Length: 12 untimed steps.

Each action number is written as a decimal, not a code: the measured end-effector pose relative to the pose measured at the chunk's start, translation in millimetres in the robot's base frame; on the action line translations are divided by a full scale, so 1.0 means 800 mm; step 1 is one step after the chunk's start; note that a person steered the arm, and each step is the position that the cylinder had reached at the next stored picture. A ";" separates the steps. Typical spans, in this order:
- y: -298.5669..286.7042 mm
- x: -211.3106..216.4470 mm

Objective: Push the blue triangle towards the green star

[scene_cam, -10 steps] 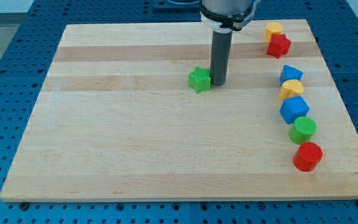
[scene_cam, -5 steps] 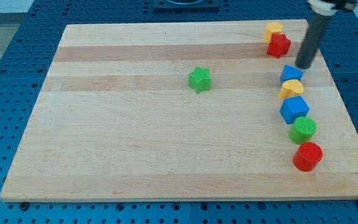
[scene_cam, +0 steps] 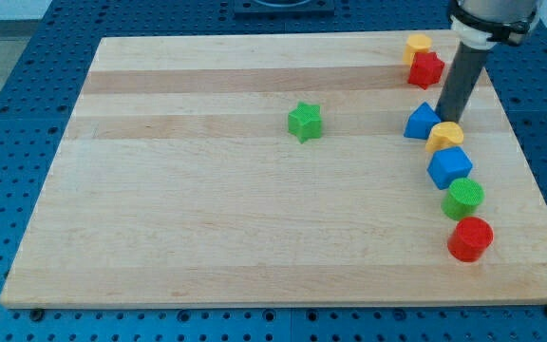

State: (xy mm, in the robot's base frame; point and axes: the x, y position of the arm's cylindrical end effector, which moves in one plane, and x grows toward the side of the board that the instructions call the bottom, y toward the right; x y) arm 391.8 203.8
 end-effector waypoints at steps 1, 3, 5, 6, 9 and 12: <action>-0.018 0.000; -0.041 0.016; -0.078 0.026; -0.080 0.024; -0.119 0.016; -0.115 0.011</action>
State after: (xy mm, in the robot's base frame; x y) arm 400.3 112.0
